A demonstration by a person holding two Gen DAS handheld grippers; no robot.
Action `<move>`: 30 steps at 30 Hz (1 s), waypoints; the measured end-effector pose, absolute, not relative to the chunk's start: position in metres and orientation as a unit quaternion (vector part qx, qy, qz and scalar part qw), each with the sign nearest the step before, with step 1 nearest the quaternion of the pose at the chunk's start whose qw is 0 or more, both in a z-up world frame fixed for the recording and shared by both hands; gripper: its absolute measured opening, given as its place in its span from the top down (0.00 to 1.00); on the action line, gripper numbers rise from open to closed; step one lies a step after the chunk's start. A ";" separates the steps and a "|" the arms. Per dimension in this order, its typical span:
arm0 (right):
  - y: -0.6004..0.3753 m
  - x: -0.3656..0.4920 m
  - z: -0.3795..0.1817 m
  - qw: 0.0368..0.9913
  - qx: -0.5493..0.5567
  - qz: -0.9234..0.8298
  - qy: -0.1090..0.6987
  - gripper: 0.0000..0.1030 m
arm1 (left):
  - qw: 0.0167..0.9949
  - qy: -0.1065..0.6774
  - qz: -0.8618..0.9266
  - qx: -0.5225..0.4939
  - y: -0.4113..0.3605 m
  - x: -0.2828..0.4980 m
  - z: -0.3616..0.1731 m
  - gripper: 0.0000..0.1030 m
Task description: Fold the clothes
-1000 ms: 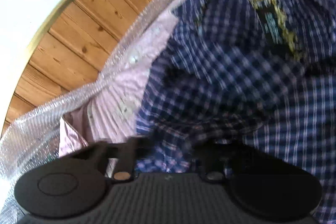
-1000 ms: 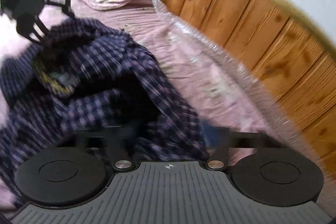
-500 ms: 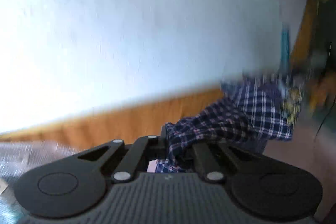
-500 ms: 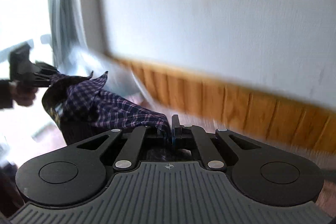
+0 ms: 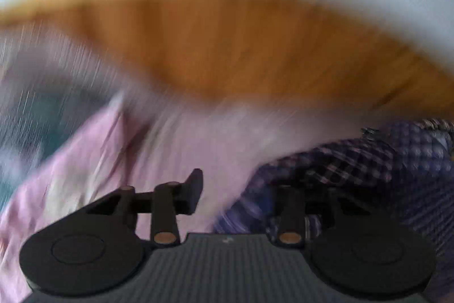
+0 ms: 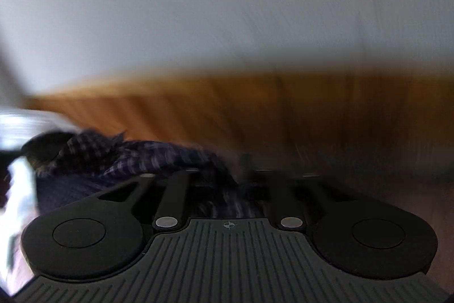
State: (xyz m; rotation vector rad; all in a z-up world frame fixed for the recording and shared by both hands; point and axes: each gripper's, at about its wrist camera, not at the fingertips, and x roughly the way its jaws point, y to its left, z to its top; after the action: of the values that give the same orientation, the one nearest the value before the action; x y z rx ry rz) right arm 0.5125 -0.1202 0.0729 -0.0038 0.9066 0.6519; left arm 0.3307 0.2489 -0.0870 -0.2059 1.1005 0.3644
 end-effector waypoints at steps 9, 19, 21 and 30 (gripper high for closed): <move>-0.194 0.379 -0.037 0.833 0.054 0.294 0.467 0.18 | 0.838 0.498 0.167 -0.148 0.211 0.159 -0.112 0.39; -0.189 0.370 -0.007 0.839 -0.034 0.308 0.447 1.00 | 0.853 0.457 0.193 -0.164 0.227 0.161 -0.086 0.98; -0.209 0.395 0.034 0.876 -0.097 0.255 0.397 1.00 | 0.860 0.431 0.217 -0.169 0.255 0.165 -0.063 0.96; -0.207 0.344 0.041 0.902 -0.092 0.216 0.363 0.34 | 0.865 0.438 0.175 -0.169 0.191 0.125 -0.068 0.27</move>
State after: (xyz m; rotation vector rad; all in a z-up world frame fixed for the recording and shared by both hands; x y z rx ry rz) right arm 0.3436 -0.2071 0.0410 -0.1910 0.7499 0.4470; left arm 0.1252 0.1906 -0.0677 -0.3532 0.9180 0.3676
